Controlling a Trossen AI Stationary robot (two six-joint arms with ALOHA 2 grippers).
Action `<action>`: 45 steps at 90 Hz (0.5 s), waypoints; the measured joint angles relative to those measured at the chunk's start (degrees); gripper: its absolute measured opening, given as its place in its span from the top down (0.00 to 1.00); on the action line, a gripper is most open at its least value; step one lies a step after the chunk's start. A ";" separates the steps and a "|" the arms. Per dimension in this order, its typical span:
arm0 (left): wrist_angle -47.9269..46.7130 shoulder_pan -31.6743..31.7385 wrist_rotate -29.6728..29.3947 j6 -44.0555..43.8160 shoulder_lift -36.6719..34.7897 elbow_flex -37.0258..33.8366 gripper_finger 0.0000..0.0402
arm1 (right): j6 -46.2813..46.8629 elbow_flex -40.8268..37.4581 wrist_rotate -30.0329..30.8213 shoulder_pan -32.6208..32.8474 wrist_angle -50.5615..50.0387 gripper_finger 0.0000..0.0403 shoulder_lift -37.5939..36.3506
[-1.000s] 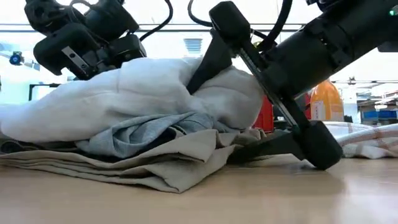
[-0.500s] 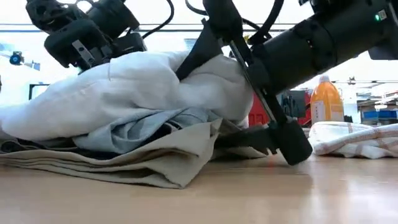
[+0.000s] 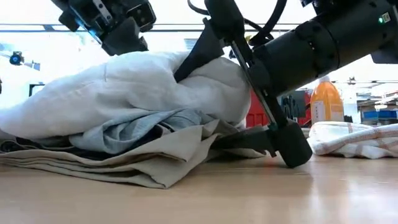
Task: Fold laundry
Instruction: Put the stack of clothes into the red bin
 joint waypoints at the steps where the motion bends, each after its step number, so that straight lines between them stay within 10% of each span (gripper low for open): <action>1: 0.16 -0.03 0.19 -0.05 0.19 0.00 1.00 | 0.03 0.00 -0.07 0.00 0.01 0.01 0.00; 45: 5.94 -5.17 0.73 -0.44 3.98 3.72 1.00 | 0.67 0.00 -0.32 0.09 0.60 0.01 -0.07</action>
